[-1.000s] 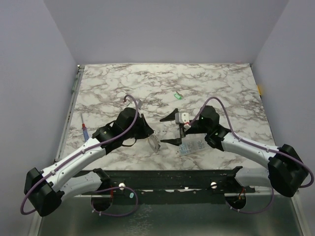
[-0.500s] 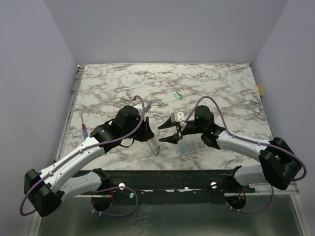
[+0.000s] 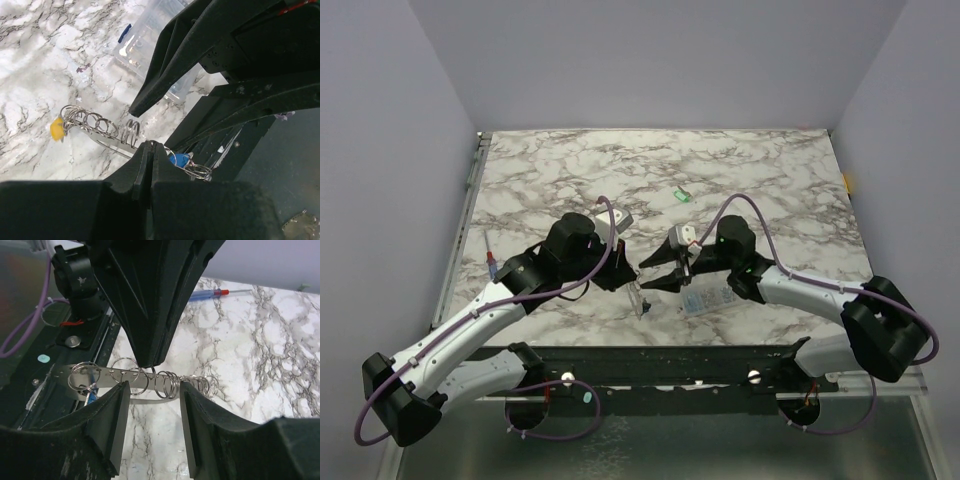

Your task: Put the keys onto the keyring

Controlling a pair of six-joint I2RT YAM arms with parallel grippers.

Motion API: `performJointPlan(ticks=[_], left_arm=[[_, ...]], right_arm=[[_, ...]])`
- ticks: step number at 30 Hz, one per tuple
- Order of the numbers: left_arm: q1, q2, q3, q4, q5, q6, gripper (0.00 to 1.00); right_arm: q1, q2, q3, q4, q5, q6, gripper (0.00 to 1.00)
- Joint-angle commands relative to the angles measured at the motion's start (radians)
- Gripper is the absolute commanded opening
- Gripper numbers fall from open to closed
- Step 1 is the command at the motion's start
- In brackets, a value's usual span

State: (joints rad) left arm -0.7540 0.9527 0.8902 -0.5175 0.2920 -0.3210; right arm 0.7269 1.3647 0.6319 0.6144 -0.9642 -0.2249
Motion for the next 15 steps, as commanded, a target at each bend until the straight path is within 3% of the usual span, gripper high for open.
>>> performJointPlan(ticks=[1,5,10,15], left_arm=[[0.005,-0.018,0.015,0.032,0.054,0.052,0.0],[0.005,-0.017,0.012,0.034,0.03,0.059,0.0],[0.005,-0.02,0.006,0.034,-0.037,0.045,0.0],[0.005,-0.009,0.01,0.049,-0.151,0.002,0.0]], right_arm=[[0.006,-0.016,-0.026,0.121,-0.072,0.086,0.52],[0.005,-0.032,-0.026,0.117,-0.021,0.112,0.57],[0.006,-0.12,0.014,-0.056,0.313,0.205,0.69],[0.005,-0.221,0.038,-0.245,0.569,0.454,0.76]])
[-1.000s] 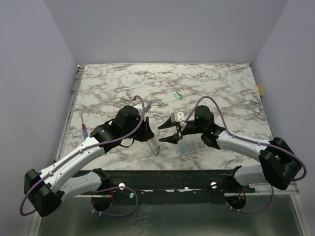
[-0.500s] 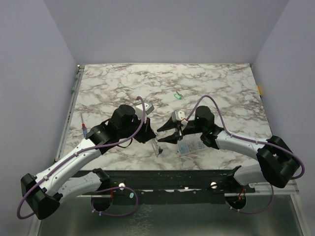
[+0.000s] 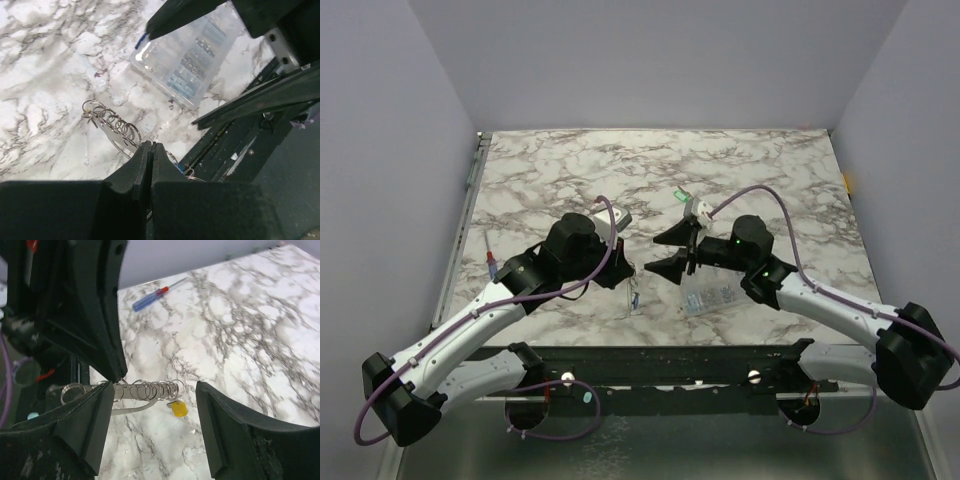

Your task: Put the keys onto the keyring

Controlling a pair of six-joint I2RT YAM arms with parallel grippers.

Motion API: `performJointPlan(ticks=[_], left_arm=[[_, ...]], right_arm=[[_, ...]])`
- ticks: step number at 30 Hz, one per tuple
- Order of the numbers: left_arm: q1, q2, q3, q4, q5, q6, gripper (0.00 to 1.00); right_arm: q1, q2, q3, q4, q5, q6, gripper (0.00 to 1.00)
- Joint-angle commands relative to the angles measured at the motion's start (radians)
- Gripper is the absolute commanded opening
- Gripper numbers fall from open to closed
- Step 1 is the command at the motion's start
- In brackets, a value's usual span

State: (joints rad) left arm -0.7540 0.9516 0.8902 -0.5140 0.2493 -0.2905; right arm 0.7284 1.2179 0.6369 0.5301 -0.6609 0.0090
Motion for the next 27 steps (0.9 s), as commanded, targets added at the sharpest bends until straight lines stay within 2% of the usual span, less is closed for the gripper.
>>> performJointPlan(ticks=[1,5,8,12,18,23,27], left_arm=[[0.005,-0.004,0.011,0.053,-0.126,-0.043,0.0],[0.005,0.016,0.009,0.084,-0.179,-0.078,0.0],[0.005,0.029,0.011,0.105,-0.205,-0.093,0.0],[0.005,0.059,0.022,0.124,-0.238,-0.119,0.0],[0.004,0.094,0.043,0.126,-0.287,-0.165,0.0],[0.005,0.107,0.059,0.127,-0.252,-0.176,0.0],[0.005,0.106,0.075,0.121,-0.225,-0.18,0.0]], right_arm=[[0.003,-0.096,0.026,-0.175,0.286,0.288,0.77],[0.006,-0.125,0.006,-0.177,0.296,0.496,0.81],[0.019,-0.096,0.042,-0.197,0.326,0.545,0.86],[0.057,-0.02,0.107,-0.254,0.373,0.501,0.96],[0.081,0.066,0.131,-0.255,0.318,0.393,0.95],[0.084,0.095,0.094,-0.221,0.247,0.221,0.94],[0.083,0.127,0.095,-0.199,0.171,0.163,0.94]])
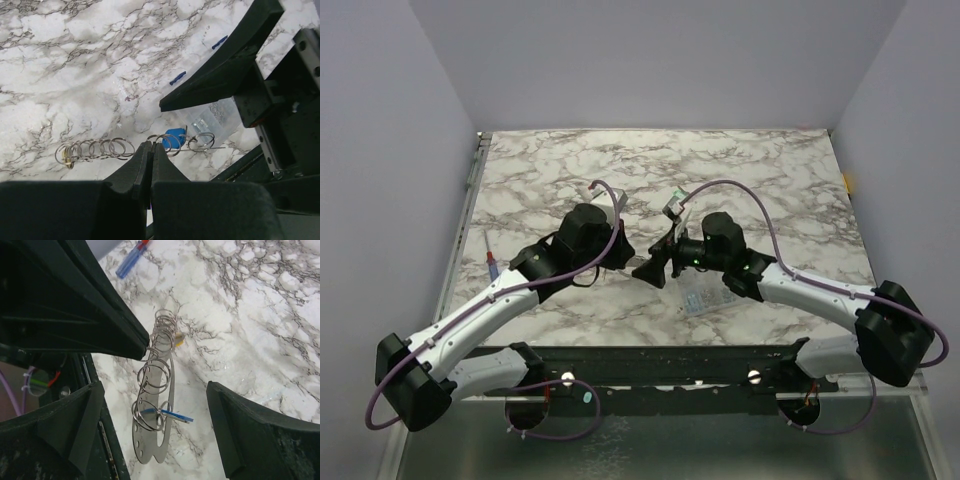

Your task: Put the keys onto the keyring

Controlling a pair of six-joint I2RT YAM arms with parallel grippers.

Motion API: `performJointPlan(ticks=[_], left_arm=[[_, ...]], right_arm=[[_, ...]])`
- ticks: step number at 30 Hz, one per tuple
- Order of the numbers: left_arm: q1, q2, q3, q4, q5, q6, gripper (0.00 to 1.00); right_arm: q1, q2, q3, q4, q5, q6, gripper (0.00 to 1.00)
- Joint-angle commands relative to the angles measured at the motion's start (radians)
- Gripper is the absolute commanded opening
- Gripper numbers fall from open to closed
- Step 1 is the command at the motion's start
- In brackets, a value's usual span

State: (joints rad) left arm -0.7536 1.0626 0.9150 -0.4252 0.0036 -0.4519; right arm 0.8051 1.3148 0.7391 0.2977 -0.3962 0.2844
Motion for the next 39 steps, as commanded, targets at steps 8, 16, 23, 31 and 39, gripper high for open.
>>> performJointPlan(ticks=[8,16,23,31,39], left_arm=[[0.004,0.018,0.071,0.03,0.144,-0.012,0.0],[0.004,0.041,0.101,-0.021,0.239,0.046,0.0],[0.005,0.062,0.137,-0.065,0.294,0.088,0.0],[0.004,0.092,0.172,-0.126,0.306,0.135,0.0],[0.004,0.113,0.227,-0.184,0.242,0.176,0.0]], right_arm=[[0.006,0.049,-0.064,0.205,-0.151,-0.2,0.83],[0.006,-0.008,-0.13,0.311,-0.217,-0.271,0.55],[0.007,-0.029,-0.159,0.33,-0.249,-0.275,0.22],[0.007,-0.052,-0.169,0.342,-0.275,-0.275,0.09],[0.006,-0.07,-0.063,0.125,-0.269,-0.208,0.81]])
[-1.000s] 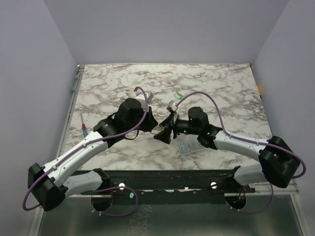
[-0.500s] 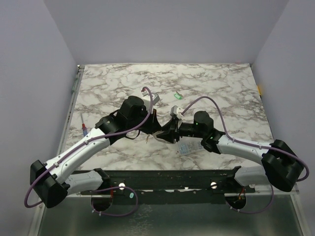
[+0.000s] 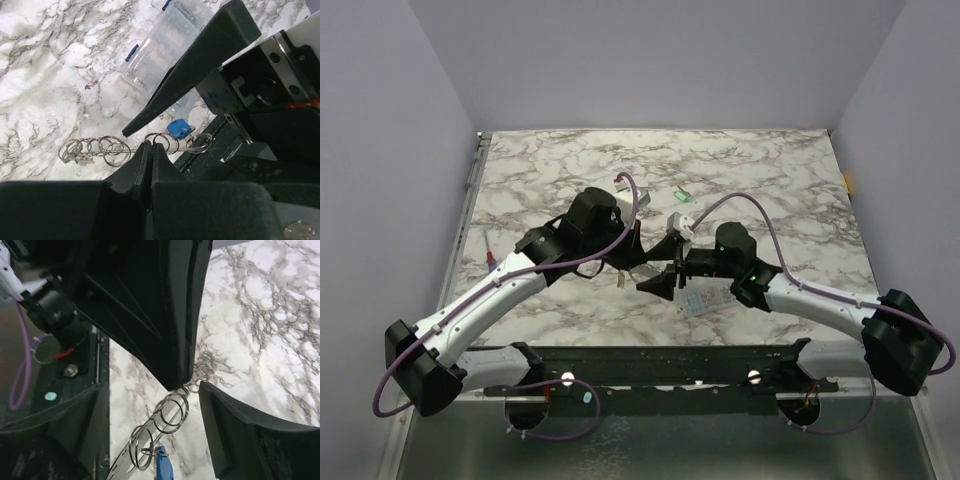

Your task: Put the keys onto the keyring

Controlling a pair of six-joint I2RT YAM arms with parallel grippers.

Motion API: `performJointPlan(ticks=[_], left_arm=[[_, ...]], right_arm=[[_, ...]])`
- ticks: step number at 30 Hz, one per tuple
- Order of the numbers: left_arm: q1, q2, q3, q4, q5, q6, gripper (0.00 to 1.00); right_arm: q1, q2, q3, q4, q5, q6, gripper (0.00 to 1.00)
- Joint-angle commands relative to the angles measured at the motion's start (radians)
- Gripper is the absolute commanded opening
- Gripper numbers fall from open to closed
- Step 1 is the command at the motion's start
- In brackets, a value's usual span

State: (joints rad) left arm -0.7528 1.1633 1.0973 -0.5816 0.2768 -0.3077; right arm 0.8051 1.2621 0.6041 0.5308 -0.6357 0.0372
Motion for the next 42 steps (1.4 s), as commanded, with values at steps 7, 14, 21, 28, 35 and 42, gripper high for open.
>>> performJointPlan(ticks=[7,14,21,28,35,42], left_arm=[[0.004,0.02,0.034,-0.012,-0.016,0.022,0.0],[0.004,-0.004,0.032,-0.009,-0.029,0.018,0.0],[0.006,-0.021,-0.005,-0.011,-0.083,0.008,0.0],[0.004,-0.039,-0.111,0.009,-0.212,-0.007,0.24],[0.005,-0.094,-0.148,0.092,-0.224,0.074,0.78],[0.01,-0.035,-0.144,0.094,-0.419,0.134,0.85]], right_arm=[[0.005,-0.039,0.057,-0.057,-0.05,0.082,0.77],[0.005,-0.022,0.071,-0.099,-0.002,0.037,0.5],[0.005,-0.024,0.087,-0.219,0.144,0.064,0.64],[0.005,-0.104,0.032,-0.292,0.442,0.177,0.78],[0.002,-0.128,0.079,-0.381,0.539,0.266,0.64],[-0.054,-0.081,0.309,-0.688,0.557,0.384,0.84]])
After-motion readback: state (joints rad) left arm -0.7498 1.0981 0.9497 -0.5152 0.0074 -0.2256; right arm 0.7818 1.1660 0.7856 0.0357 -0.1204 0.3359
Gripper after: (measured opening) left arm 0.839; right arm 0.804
